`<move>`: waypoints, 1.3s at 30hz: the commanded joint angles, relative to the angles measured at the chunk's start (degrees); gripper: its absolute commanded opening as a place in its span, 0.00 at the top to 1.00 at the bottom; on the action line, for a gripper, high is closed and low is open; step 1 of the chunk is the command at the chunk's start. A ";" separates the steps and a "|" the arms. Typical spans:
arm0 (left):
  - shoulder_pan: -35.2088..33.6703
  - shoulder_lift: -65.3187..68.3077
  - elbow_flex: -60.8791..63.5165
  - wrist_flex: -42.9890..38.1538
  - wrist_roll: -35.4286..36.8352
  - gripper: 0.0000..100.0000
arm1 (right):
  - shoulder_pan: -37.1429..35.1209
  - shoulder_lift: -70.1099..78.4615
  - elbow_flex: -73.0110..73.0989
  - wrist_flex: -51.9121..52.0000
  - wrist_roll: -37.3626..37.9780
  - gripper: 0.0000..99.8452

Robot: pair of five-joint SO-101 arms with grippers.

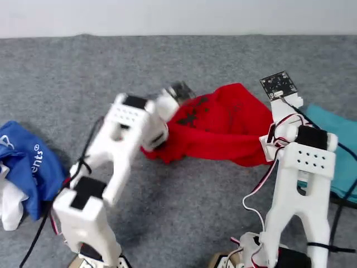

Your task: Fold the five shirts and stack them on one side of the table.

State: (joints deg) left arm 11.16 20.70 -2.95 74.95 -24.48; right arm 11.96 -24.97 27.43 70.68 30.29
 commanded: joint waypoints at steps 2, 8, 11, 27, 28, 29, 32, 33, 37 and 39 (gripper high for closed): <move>-4.57 7.38 -25.63 5.36 0.62 0.86 | -0.40 -0.31 -0.53 -0.22 -1.05 0.99; -4.92 19.43 -50.15 20.84 0.62 0.86 | -0.22 -0.22 -0.44 -2.33 -1.05 0.99; -4.75 23.65 -57.36 25.85 0.70 0.86 | -0.40 -0.22 -0.44 -2.15 -1.32 0.99; -5.89 7.65 -28.53 23.21 -7.38 0.86 | -0.22 -0.22 -0.44 -1.80 -1.41 0.99; -6.68 7.65 -27.03 21.36 -7.47 0.85 | -0.31 -0.22 -0.44 -1.80 -1.41 0.99; -7.56 7.65 -25.54 19.16 -7.47 0.84 | -0.31 -0.22 -0.44 -1.80 -1.41 0.99; -9.23 7.65 -22.37 14.59 -7.47 0.78 | -0.31 -0.22 -0.35 -1.80 -1.41 0.99; -9.32 7.65 -21.49 13.71 -7.47 0.77 | -0.31 -0.22 -0.35 -1.80 -1.41 0.99; -8.35 7.65 -19.74 13.36 -7.56 0.77 | -0.22 -0.22 0.09 -1.80 -1.41 0.99; -7.38 7.56 -19.91 14.51 -7.56 0.77 | -0.22 -0.22 0.97 -1.80 -1.41 0.99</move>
State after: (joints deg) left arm 2.64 31.96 -22.64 89.36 -31.34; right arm 11.96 -24.97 28.22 69.27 29.32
